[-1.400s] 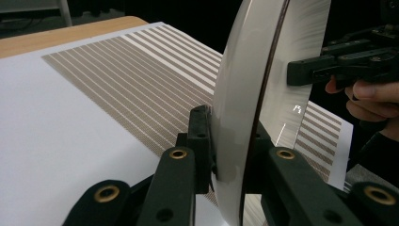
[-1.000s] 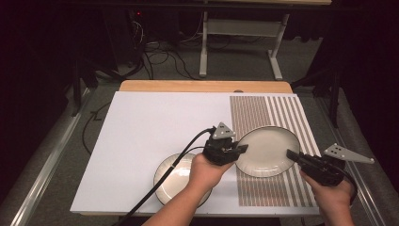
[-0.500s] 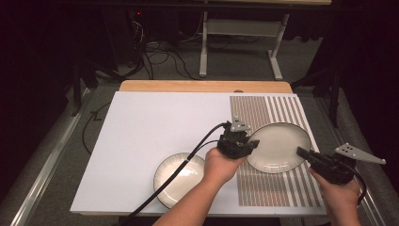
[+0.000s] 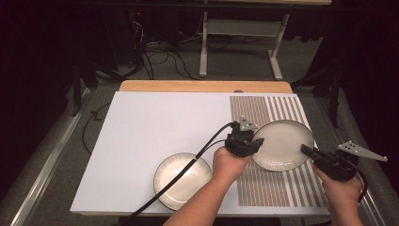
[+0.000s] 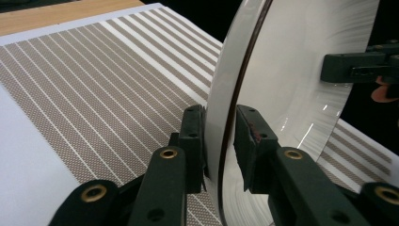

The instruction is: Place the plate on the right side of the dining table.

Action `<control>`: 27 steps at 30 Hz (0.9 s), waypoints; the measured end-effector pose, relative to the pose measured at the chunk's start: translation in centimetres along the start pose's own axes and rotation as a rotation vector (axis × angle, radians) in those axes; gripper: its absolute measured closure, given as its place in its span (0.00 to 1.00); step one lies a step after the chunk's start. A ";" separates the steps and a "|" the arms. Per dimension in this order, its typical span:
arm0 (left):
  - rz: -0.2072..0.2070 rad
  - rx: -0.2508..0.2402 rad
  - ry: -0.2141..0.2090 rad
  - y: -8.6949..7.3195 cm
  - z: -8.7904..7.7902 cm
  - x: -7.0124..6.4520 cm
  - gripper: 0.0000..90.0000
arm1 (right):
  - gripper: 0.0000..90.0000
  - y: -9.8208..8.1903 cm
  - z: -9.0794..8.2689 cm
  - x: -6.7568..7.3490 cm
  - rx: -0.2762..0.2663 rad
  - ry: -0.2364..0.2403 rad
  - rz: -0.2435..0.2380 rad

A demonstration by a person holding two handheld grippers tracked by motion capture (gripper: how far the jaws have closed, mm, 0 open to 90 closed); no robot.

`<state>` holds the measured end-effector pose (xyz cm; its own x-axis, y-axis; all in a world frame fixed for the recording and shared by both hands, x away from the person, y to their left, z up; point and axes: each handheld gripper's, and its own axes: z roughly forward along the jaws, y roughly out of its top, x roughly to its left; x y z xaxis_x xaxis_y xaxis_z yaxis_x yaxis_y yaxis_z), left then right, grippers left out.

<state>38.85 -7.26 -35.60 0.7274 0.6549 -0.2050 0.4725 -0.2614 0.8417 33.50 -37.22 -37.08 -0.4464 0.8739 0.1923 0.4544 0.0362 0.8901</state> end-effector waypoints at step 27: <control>-0.068 0.076 0.090 -1.3 3.0 0.6 0.79 | 0.93 -1.2 1.5 -1.0 0.073 -0.049 -0.018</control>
<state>40.18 -8.64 -38.37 0.6465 0.7329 -0.2120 0.5583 -0.2650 0.7862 34.53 -37.40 -38.98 -0.4175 0.8954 0.1549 0.5025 0.0855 0.8603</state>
